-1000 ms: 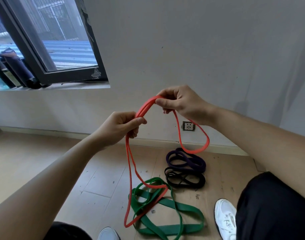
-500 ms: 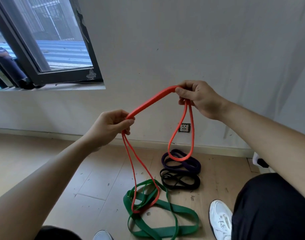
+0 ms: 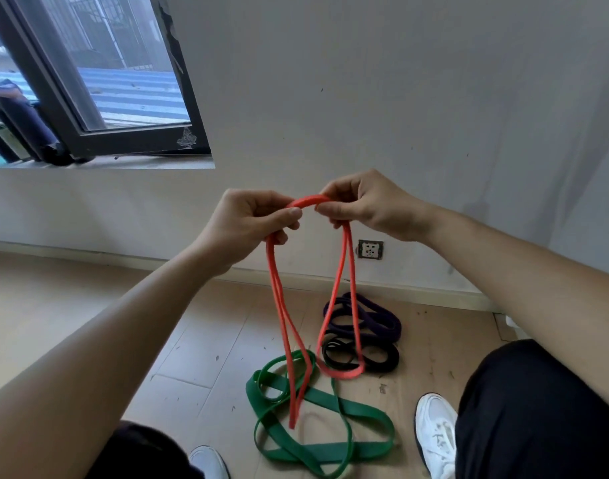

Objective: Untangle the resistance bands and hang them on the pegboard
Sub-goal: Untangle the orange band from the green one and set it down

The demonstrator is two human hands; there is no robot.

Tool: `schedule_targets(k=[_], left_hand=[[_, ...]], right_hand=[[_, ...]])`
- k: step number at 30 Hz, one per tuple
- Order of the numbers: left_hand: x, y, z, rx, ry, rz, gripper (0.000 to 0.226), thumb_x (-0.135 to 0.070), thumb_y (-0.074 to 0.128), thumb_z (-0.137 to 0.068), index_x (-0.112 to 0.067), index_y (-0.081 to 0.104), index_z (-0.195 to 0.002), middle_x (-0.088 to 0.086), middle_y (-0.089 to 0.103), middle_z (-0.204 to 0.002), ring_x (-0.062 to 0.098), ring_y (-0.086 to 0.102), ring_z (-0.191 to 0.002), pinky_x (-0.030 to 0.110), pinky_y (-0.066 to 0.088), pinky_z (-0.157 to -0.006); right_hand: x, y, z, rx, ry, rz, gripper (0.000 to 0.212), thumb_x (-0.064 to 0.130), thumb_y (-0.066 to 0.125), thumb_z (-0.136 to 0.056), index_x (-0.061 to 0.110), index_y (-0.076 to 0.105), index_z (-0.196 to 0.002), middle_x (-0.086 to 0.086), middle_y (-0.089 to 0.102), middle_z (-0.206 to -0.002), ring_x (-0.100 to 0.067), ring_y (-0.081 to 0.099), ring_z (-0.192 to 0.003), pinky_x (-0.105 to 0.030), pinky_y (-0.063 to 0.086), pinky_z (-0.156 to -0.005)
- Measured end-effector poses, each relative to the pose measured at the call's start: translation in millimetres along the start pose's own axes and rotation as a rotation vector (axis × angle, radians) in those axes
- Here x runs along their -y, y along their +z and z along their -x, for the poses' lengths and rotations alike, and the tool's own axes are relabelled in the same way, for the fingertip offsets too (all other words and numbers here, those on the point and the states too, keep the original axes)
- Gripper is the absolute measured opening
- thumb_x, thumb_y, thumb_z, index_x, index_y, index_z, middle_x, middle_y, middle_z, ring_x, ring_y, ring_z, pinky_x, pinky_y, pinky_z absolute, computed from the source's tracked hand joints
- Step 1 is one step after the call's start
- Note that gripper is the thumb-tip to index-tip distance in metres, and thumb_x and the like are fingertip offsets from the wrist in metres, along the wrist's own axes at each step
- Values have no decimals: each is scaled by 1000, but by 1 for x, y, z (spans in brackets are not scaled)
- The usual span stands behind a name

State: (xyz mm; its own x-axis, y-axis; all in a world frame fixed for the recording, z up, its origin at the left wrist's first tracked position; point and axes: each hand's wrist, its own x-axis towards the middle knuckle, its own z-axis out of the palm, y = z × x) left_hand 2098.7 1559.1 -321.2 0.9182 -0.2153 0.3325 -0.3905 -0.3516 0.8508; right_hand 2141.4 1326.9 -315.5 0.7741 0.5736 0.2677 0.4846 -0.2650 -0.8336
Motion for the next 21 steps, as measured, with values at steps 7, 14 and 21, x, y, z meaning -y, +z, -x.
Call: schedule_targets(k=[7, 14, 21], left_hand=[[14, -11, 8, 185, -137, -143, 15, -19, 69, -92, -9, 72, -103, 4, 77, -85, 19, 76, -84, 26, 61, -79], [7, -18, 9, 55, -116, 198, 27, -24, 70, -84, -7, 68, -105, 4, 72, -81, 22, 71, -80, 32, 59, -79], [-1, 6, 8, 22, -13, 100, 26, -22, 72, -87, -3, 73, -104, 6, 76, -87, 21, 73, -82, 31, 61, -79]], right_hand=[[7, -8, 0, -163, -83, -136, 15, 16, 65, -97, 6, 73, -105, -9, 63, -86, -14, 59, -77, -29, 55, -70], [8, -6, 1, -160, -18, -262, 24, 18, 67, -96, -2, 65, -110, 1, 58, -76, -11, 56, -69, -26, 51, -67], [9, 21, 0, 58, -15, 2, 26, 16, 73, -93, 2, 67, -113, -7, 69, -86, -19, 68, -80, -32, 61, -79]])
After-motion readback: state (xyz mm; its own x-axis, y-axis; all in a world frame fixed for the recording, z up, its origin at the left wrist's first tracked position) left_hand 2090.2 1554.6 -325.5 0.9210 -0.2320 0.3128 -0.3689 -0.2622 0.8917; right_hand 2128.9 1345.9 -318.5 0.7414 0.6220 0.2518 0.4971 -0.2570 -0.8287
